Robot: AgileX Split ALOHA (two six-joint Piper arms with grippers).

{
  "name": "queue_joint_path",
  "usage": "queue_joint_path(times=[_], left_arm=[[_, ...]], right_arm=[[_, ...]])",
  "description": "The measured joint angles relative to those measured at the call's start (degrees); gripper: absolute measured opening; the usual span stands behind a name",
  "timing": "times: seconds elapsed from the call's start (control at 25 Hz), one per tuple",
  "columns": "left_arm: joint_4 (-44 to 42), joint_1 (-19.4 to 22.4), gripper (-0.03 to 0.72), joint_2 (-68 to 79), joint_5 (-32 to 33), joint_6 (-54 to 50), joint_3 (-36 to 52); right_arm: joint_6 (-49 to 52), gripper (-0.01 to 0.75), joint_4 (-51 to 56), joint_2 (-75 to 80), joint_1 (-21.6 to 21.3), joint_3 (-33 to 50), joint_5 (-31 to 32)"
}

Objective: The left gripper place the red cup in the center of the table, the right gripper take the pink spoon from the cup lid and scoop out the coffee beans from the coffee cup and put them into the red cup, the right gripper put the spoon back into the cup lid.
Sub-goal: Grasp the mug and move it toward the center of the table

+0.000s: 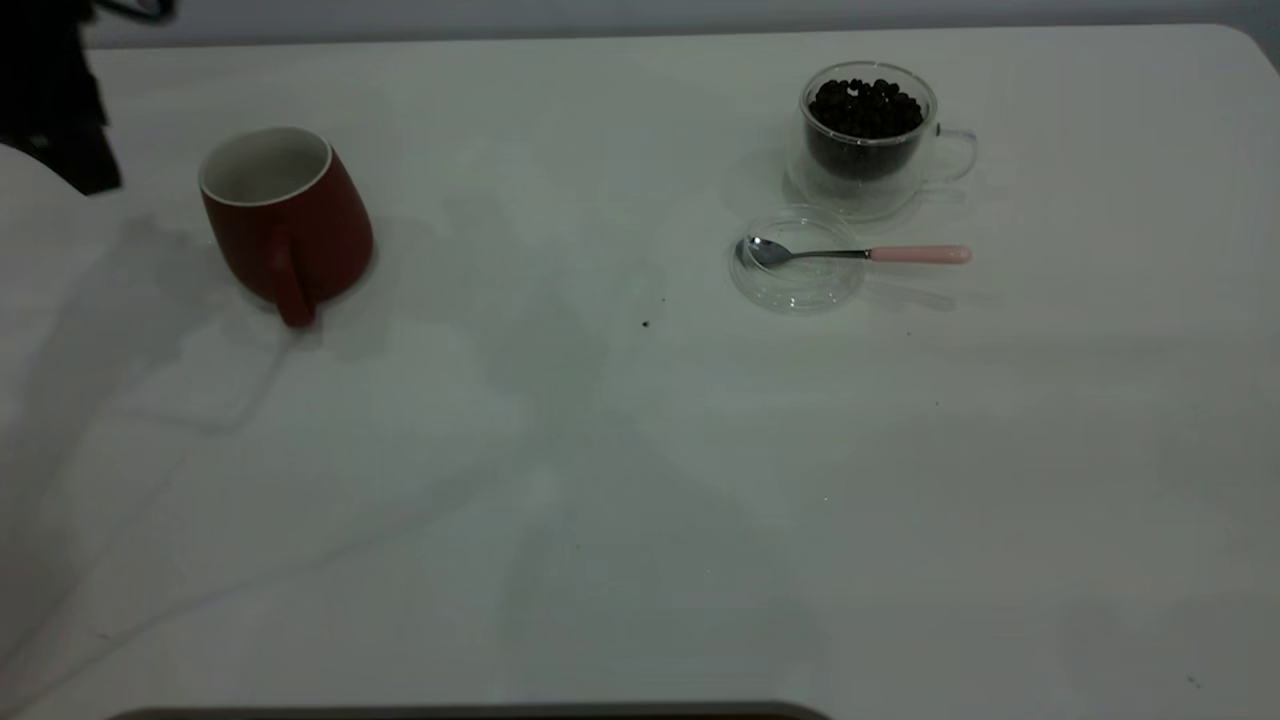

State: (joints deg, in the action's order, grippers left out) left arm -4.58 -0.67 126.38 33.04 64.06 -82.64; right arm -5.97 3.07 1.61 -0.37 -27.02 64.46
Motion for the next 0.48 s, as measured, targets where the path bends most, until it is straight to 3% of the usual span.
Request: queue_joint_path(times=[0.48], left_arm=[[-8.4,-9.2,0.586,6.8,-11.8,0.3,-0.1]], right_arm=[[0.0,0.573,0.0,0.0,0.0,0.0,0.0]])
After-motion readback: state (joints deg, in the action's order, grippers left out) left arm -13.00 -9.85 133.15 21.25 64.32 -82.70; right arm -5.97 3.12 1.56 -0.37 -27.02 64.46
